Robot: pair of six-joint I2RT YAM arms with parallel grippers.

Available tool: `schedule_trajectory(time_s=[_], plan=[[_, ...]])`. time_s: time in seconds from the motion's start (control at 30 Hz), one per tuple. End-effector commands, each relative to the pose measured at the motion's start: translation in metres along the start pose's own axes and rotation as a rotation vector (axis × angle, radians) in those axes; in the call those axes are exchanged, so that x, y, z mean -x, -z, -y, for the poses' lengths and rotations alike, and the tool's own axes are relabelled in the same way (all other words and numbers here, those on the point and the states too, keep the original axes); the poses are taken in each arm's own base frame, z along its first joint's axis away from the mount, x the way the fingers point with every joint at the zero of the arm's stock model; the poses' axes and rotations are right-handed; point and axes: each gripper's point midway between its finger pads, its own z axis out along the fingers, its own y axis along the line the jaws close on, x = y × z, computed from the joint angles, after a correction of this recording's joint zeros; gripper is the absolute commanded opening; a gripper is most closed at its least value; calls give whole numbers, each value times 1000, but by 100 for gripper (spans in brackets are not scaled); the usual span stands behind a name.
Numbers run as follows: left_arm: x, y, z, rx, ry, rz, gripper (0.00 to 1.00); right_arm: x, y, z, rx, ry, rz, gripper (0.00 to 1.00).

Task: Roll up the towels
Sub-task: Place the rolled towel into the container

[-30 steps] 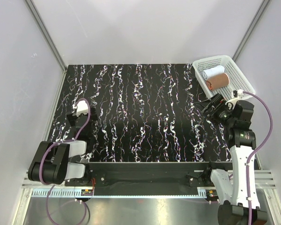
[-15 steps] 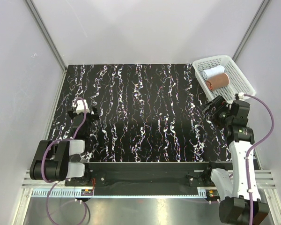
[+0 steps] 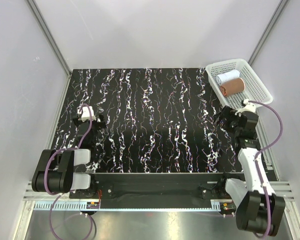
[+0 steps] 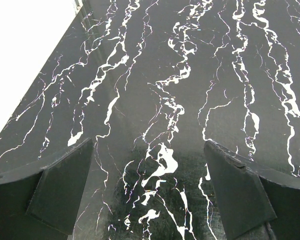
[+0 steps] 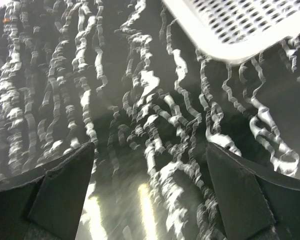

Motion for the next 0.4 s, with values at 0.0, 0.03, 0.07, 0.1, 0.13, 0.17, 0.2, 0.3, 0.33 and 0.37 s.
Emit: schedule_trajectory(time_s=[0.0,0.03,0.07,0.1,0.13,0.17,0.2,0.3,0.33,0.37], plan=[[24,-3,2,-18,21,95,99,30,-22,10,-14,117,205,100],[24,-3,2,-18,21,94,99,29,-27,10,0,113,226,100],[25,-3,2,-18,20,97,99,35,-35,9,12,101,274,100],[24,-4,2,-18,19,94,99,26,-41,16,-3,90,267,100],[23,-5,3,-24,19,85,99,23,-45,19,-8,97,270,100],[22,-6,3,-31,21,81,99,24,-52,23,-15,119,292,100],[23,-7,3,-32,23,81,99,16,-55,28,-28,115,291,100],[23,-6,3,-31,23,84,99,21,-61,32,-23,105,377,100],[24,-5,2,-30,22,87,99,24,-62,29,-7,132,385,100],[24,-5,2,-27,24,88,99,19,-67,32,-18,145,353,99]])
